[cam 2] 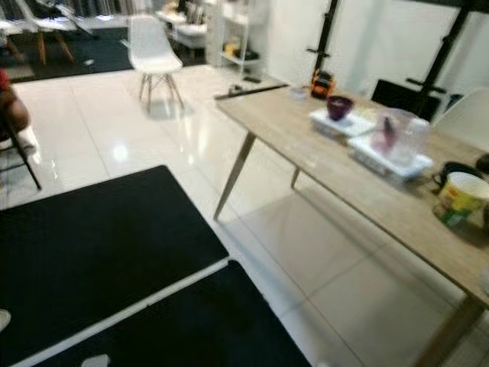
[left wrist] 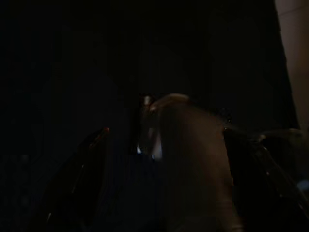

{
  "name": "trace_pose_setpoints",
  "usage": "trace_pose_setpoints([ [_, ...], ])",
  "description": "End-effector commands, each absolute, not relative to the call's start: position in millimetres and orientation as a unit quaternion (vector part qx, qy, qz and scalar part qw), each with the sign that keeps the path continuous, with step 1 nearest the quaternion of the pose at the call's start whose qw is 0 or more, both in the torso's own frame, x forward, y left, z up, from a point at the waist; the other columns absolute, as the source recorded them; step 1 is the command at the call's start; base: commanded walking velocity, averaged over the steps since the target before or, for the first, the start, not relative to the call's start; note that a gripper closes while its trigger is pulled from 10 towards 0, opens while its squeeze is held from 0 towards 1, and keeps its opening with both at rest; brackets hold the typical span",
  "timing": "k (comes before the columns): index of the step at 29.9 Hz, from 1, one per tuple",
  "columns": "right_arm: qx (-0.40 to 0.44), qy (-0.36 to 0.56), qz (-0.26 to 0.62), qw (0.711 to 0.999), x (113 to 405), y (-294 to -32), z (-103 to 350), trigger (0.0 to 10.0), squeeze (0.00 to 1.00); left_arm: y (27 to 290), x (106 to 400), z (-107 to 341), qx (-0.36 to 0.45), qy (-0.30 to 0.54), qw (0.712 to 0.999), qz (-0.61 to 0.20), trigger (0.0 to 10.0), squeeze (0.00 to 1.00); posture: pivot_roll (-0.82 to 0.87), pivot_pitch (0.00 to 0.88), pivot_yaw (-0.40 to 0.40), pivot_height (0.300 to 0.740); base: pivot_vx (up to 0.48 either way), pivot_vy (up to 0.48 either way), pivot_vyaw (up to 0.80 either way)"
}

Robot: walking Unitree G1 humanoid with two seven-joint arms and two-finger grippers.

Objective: Restocking fridge

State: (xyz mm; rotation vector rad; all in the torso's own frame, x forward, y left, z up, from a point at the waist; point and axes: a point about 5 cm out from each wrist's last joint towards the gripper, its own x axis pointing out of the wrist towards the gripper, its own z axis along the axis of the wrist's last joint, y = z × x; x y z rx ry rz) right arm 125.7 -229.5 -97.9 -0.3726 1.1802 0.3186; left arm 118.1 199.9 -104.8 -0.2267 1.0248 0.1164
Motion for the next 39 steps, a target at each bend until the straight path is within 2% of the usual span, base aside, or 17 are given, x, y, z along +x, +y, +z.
trace_pose_setpoints([
  [1, -0.177, 0.560, 0.146, 0.796, 120.3, -232.4, -99.1, 10.0, 0.00, 196.2, 118.4, -105.5, -0.108, 0.494, 0.861, 0.048, 10.0, 0.00, -0.05, 0.000, -0.050, 0.740, 0.409, 0.000, 0.00],
  [25, -0.185, 0.567, 0.138, 0.790, 118.4, -229.5, -101.0, 10.0, 0.00, 198.3, 119.3, -104.8, -0.106, 0.492, 0.863, 0.047, 10.0, 0.00, -0.05, 0.000, -0.044, 0.740, 0.407, 0.000, 0.00],
  [39, -0.184, 0.573, 0.139, 0.787, 117.0, -229.9, -101.5, 10.0, 0.00, 198.3, 120.6, -104.4, -0.106, 0.491, 0.864, 0.047, 10.0, 0.00, -0.05, 0.000, -0.044, 0.740, 0.404, 0.000, -0.80],
])
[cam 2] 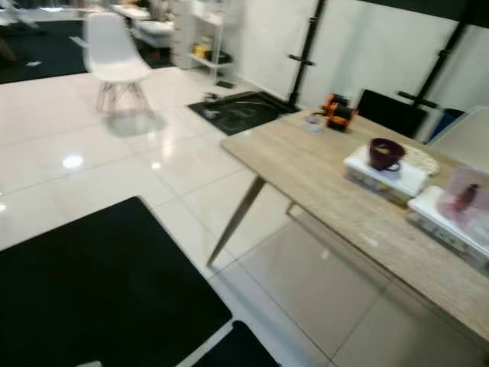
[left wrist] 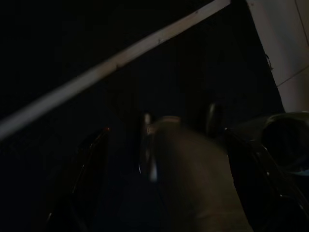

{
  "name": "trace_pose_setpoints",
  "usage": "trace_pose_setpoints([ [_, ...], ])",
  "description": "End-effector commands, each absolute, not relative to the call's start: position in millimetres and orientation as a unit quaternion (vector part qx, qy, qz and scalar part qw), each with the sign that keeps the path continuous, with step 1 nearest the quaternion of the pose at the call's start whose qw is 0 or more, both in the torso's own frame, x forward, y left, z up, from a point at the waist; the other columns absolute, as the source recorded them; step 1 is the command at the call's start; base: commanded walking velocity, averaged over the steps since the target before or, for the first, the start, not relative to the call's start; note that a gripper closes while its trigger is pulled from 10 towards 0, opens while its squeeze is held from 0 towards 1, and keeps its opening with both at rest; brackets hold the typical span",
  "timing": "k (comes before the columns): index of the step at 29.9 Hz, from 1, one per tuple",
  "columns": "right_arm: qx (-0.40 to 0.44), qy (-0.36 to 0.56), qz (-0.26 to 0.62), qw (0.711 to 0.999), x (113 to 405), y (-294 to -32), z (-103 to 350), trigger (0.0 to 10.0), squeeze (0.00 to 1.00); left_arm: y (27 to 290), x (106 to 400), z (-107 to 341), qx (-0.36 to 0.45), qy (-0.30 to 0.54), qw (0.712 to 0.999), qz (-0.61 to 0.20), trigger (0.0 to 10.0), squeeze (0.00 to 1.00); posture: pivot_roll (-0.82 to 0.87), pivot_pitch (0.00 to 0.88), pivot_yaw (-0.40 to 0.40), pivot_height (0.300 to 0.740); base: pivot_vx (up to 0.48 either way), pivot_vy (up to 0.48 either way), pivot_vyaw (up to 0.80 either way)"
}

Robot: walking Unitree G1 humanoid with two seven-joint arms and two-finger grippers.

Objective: Restocking fridge

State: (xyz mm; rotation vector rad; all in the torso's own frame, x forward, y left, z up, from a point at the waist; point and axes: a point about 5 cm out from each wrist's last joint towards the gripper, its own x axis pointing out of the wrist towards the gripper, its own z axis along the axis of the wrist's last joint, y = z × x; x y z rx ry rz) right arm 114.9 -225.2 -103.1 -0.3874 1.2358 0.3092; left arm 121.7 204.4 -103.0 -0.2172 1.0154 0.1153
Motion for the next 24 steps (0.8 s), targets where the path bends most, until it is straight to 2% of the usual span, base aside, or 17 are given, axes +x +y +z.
trace_pose_setpoints([
  [1, -0.184, 0.574, 0.139, 0.786, 116.7, -229.9, -101.6, 10.0, 0.00, 198.4, 120.5, -104.5, -0.106, 0.491, 0.863, 0.048, 10.0, 0.00, -0.05, 0.000, -0.044, 0.740, 0.379, 0.000, -0.80],
  [24, -0.202, 0.594, 0.142, 0.765, 108.1, -233.2, -103.7, 10.0, 0.00, 202.5, 120.5, -104.1, -0.089, 0.495, 0.863, 0.047, 10.0, 0.00, -0.04, 0.000, -0.042, 0.740, 0.013, 0.000, -0.80],
])
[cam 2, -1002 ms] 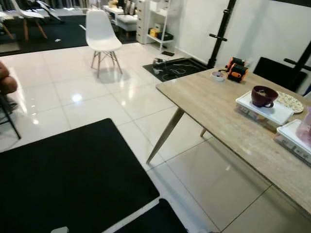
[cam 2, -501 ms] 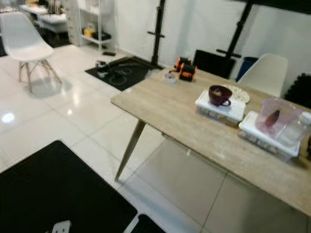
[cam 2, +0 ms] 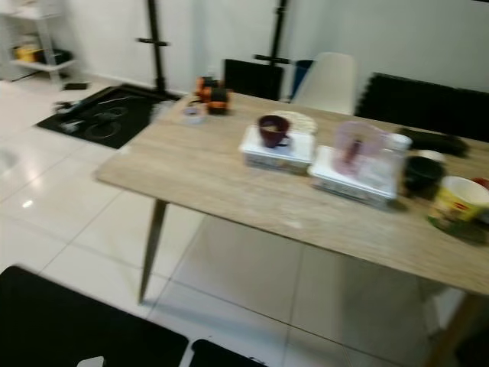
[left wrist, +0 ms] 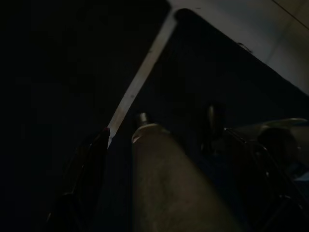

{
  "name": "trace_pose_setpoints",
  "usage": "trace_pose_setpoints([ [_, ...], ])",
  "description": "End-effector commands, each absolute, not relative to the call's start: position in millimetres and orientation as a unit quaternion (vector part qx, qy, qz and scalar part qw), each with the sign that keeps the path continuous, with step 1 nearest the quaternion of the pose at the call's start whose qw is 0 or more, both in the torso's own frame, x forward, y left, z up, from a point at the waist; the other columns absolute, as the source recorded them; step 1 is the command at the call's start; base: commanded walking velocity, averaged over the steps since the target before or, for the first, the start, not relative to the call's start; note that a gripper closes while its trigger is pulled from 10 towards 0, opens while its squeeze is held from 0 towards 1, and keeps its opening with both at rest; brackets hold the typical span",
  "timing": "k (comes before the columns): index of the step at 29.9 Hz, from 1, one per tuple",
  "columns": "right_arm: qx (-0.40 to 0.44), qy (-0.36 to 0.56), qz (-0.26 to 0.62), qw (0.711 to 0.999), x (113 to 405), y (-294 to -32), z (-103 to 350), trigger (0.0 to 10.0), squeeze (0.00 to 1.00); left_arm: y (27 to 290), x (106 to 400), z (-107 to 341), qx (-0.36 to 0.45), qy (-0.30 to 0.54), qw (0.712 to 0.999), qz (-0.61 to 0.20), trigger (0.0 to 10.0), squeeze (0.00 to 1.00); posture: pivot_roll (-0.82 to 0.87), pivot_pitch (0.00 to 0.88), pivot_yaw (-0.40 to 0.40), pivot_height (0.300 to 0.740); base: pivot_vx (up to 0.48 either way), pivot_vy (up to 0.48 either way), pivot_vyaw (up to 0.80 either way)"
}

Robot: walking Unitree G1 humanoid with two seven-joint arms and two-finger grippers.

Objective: Restocking fridge

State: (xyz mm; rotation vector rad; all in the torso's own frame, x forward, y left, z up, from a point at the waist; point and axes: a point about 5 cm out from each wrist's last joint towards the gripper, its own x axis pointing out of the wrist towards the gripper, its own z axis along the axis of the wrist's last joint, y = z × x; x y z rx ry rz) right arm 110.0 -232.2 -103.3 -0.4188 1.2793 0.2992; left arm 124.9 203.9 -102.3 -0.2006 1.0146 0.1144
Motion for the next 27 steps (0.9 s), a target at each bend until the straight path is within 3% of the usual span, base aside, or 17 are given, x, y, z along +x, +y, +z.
trace_pose_setpoints([
  [1, -0.204, 0.595, 0.144, 0.764, 108.0, -233.4, -103.7, 10.0, 0.00, 203.0, 120.6, -103.9, -0.089, 0.494, 0.863, 0.047, 10.0, 0.00, -0.04, 0.000, -0.041, 0.740, 0.000, 0.000, -0.80],
  [27, -0.213, 0.585, 0.135, 0.771, 109.2, -231.1, -104.1, 10.0, 0.00, 211.5, 117.5, -103.4, -0.068, 0.504, 0.860, 0.031, 10.0, 0.00, -0.05, 0.000, -0.020, 0.740, 0.000, 0.000, -0.79],
])
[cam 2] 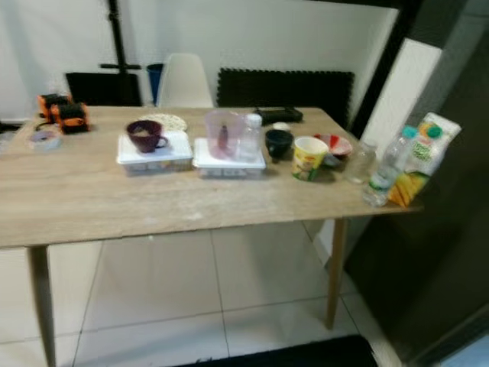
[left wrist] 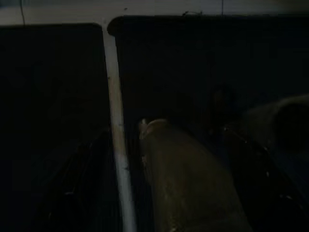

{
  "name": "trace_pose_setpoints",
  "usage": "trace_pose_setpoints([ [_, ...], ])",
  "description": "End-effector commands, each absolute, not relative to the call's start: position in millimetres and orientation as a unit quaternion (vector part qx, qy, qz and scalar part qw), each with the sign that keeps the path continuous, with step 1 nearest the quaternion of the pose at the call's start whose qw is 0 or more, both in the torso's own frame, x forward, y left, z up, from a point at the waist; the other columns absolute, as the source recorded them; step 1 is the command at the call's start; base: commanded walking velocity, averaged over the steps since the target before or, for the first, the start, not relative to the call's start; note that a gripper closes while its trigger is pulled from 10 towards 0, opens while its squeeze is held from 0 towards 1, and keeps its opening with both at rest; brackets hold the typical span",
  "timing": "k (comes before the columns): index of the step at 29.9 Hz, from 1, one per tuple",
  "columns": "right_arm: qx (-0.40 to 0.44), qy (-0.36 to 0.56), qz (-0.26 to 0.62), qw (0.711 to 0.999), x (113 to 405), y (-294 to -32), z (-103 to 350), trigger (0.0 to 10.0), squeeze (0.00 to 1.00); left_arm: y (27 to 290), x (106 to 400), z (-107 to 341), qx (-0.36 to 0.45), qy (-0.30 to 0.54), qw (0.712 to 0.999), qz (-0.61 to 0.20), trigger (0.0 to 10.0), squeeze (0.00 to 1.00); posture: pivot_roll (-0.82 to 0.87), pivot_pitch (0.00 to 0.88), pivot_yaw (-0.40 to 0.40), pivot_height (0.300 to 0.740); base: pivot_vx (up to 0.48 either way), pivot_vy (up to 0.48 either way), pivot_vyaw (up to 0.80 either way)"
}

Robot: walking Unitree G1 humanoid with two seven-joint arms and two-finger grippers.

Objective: Restocking fridge

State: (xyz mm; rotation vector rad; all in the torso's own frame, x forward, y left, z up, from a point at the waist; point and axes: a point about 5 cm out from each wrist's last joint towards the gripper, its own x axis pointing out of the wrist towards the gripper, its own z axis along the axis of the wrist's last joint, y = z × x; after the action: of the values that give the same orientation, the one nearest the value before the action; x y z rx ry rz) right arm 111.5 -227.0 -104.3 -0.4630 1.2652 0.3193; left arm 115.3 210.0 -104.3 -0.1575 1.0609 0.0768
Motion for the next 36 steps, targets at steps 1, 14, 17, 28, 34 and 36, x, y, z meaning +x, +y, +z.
trace_pose_setpoints([
  [1, -0.215, 0.585, 0.134, 0.771, 109.0, -231.1, -104.2, 10.0, 0.00, 212.4, 116.8, -103.4, -0.067, 0.505, 0.860, 0.032, 10.0, 0.00, -0.05, 0.000, -0.016, 0.740, 0.000, 0.000, -0.67],
  [14, -0.203, 0.584, 0.120, 0.777, 108.0, -240.2, -102.0, 10.0, 0.00, 226.7, 112.0, -101.5, -0.056, 0.504, 0.861, 0.042, 10.0, 0.00, -0.06, 0.000, 0.047, 0.740, 0.000, 0.000, -0.05],
  [17, -0.211, 0.572, 0.083, 0.789, 119.6, -247.7, -97.1, 10.0, 0.00, 223.8, 112.5, -102.4, -0.026, 0.520, 0.854, 0.011, 10.0, 0.00, -0.06, 0.000, 0.039, 0.740, 0.000, 0.000, 0.00],
  [28, -0.189, 0.518, 0.084, 0.830, 156.5, -238.1, -85.9, 10.0, 0.00, 218.6, 144.1, -93.0, -0.072, 0.463, 0.882, 0.056, 10.0, 0.00, -0.01, 0.000, -0.088, 0.740, 0.000, 0.000, 0.00],
  [34, -0.191, 0.476, 0.107, 0.852, 189.5, -215.9, -76.0, 10.0, 0.00, 205.6, 110.1, -107.2, -0.079, 0.513, 0.852, 0.068, 10.0, 0.00, -0.03, 0.000, -0.032, 0.740, 0.000, 0.000, 0.00],
  [36, -0.148, 0.470, 0.092, 0.865, 190.5, -205.7, -77.4, 10.0, 0.00, 199.2, 108.1, -108.4, -0.067, 0.516, 0.853, 0.041, 10.0, 0.00, -0.02, 0.000, -0.016, 0.740, 0.000, 0.000, 0.00],
])
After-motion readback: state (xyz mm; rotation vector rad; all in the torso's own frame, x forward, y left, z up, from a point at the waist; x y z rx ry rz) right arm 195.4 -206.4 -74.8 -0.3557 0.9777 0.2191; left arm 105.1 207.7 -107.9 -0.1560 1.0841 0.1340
